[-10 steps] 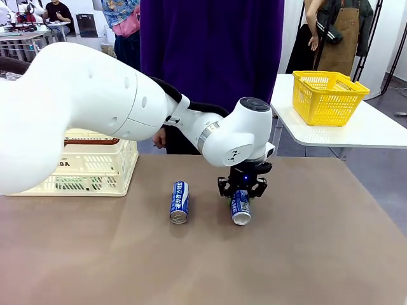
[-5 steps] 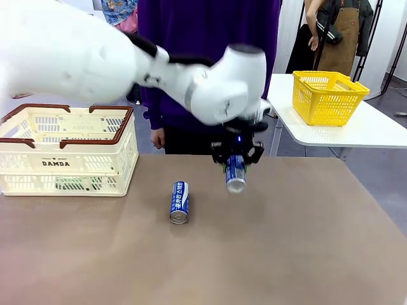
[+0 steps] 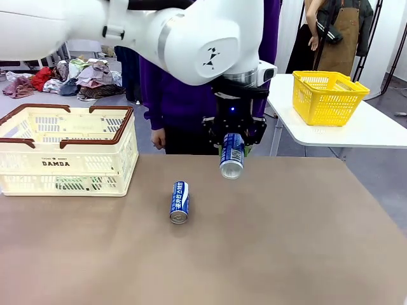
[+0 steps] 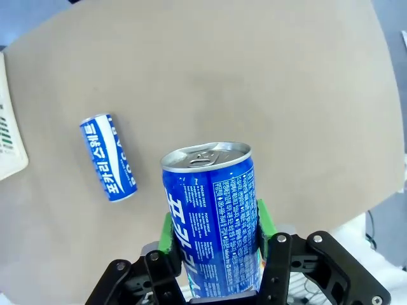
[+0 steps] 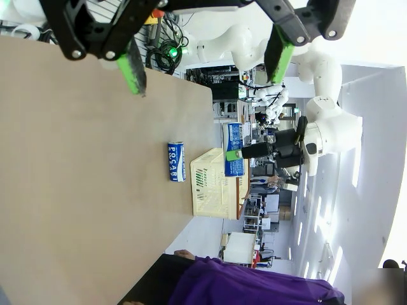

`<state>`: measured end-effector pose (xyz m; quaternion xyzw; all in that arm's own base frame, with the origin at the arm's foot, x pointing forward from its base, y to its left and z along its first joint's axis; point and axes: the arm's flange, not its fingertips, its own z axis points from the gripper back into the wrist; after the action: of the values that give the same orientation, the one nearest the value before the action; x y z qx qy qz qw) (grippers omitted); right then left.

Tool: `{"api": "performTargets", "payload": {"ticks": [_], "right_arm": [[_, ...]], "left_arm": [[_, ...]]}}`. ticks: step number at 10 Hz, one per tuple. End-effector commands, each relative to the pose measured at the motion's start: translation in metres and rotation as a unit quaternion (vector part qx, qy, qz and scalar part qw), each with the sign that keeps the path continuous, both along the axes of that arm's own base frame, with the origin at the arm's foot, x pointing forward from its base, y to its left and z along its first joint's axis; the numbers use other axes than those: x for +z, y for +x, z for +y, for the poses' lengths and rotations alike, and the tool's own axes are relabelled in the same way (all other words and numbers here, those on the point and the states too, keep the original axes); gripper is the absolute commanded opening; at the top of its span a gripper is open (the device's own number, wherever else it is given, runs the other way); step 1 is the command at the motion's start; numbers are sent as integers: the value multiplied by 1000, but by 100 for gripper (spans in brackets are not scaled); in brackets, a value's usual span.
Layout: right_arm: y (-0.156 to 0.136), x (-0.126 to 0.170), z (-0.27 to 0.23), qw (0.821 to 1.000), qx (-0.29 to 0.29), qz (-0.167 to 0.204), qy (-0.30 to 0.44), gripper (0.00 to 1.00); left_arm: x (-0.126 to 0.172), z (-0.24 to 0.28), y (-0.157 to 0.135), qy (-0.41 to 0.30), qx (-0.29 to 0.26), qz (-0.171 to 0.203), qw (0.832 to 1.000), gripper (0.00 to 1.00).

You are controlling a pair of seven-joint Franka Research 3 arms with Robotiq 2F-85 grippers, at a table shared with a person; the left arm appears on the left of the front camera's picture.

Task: Place the drinks into the Shopping basket.
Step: Pick up one drink and place it into the Shopping basket.

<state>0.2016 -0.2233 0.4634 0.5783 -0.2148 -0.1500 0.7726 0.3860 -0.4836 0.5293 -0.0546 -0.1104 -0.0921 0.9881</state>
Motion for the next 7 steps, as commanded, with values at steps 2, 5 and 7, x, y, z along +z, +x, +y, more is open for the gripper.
{"api": "performTargets", "payload": {"ticks": [2, 5, 7], "right_arm": [[2, 0, 0, 1000, 1, -19, 4, 100], [2, 0, 0, 1000, 1, -19, 4, 100], [2, 0, 0, 1000, 1, -19, 4, 100]], "left_arm": [[2, -8, 4, 5, -11, 6, 1000, 0], [2, -8, 4, 5, -11, 6, 1000, 0], [0, 1, 17, 25, 22, -13, 999, 0]]}}
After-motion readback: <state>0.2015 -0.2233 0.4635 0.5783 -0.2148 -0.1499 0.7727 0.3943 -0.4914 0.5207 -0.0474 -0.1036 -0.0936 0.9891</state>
